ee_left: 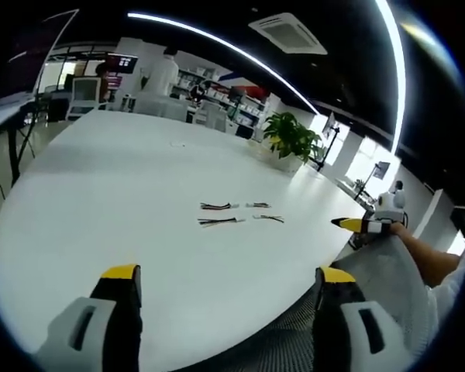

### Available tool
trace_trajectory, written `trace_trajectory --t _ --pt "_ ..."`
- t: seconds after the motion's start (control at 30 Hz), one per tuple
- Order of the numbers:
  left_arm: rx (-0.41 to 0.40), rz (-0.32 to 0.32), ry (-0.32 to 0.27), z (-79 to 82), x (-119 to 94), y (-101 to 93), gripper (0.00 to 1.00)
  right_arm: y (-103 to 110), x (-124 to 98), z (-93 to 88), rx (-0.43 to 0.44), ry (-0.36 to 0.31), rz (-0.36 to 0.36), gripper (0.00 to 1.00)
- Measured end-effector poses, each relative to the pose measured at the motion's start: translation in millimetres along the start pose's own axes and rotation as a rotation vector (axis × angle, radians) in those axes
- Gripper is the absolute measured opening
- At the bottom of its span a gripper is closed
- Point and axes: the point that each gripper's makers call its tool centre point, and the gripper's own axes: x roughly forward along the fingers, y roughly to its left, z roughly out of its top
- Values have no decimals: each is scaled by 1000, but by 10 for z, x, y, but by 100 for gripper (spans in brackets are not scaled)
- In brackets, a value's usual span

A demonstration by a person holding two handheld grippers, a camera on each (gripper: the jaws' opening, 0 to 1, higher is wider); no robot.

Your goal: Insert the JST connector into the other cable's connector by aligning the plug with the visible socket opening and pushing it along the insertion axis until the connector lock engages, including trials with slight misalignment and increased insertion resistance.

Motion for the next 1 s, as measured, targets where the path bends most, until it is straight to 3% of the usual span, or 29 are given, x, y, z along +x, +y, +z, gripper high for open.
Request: trace_trajectory --t 0.13,0.2,0.37,0.47,0.63,0.73,0.83,0.9,1.0 --pt "94 56 74 -59 13 57 95 23 13 -8 -27 20 7 57" --pt "127 58 57 -16 19 37 96 83 21 57 -102 -8 47 58" --pt "59 11 65 -13 19 -2 99 4 15 185 -111 -38 53 59" --pt "75 -9 61 39 20 -11 99 -18 18 325 -114 -79 62 58" --pt "91 -85 9 263 51 -23 99 104 70 533 -104 -134 146 57" --pt "66 -134 -55 448 53 -16 99 180 75 601 -180 -114 187 56" --pt "63 -174 -72 567 50 21 99 225 52 789 -273 -112 218 54" --pt "104 -219 -94 687 54 8 99 277 26 945 -312 -125 264 54" --pt "101 -284 -120 871 52 -17 98 288 8 1137 -355 -142 289 52"
